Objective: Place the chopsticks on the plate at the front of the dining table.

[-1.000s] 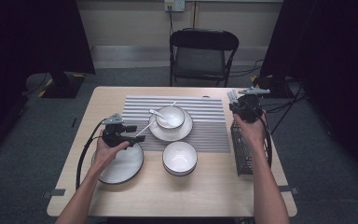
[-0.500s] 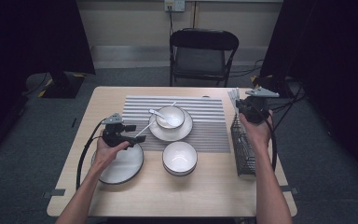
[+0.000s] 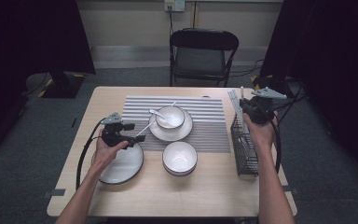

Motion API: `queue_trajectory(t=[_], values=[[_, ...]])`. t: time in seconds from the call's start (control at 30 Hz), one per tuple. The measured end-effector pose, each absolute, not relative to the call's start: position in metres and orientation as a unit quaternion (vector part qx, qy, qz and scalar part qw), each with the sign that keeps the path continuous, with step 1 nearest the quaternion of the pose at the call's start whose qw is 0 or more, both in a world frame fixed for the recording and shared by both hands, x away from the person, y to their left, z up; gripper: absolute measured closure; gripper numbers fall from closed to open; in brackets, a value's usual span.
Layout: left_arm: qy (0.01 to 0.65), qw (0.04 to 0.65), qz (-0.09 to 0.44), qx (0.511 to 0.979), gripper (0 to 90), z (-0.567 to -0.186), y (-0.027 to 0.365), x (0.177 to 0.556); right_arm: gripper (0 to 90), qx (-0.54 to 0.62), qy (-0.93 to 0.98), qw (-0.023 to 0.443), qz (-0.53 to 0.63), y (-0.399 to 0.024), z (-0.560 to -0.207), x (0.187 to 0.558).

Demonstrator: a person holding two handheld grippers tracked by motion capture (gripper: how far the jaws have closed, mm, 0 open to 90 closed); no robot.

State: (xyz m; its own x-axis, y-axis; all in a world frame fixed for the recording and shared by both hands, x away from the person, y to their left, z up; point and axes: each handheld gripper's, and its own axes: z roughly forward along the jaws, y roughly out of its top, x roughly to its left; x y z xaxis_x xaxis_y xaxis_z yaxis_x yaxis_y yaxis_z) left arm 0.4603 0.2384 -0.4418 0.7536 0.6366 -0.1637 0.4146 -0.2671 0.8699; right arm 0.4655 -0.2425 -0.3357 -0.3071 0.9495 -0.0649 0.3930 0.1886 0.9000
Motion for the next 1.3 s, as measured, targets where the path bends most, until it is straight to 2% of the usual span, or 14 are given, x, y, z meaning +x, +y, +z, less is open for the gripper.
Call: queue_trajectory(t=[0.33, 1.3], values=[[0.346, 0.517, 0.108, 0.776, 22.1, -0.438, 0.239, 0.460, 85.1, 0.475, 0.687, 0.347, 0.426, -0.242, -0.320, 0.459], [0.331, 0.507, 0.138, 0.784, 21.8, -0.429, 0.228, 0.455, 85.1, 0.440, 0.683, 0.373, 0.449, -0.226, -0.275, 0.448]])
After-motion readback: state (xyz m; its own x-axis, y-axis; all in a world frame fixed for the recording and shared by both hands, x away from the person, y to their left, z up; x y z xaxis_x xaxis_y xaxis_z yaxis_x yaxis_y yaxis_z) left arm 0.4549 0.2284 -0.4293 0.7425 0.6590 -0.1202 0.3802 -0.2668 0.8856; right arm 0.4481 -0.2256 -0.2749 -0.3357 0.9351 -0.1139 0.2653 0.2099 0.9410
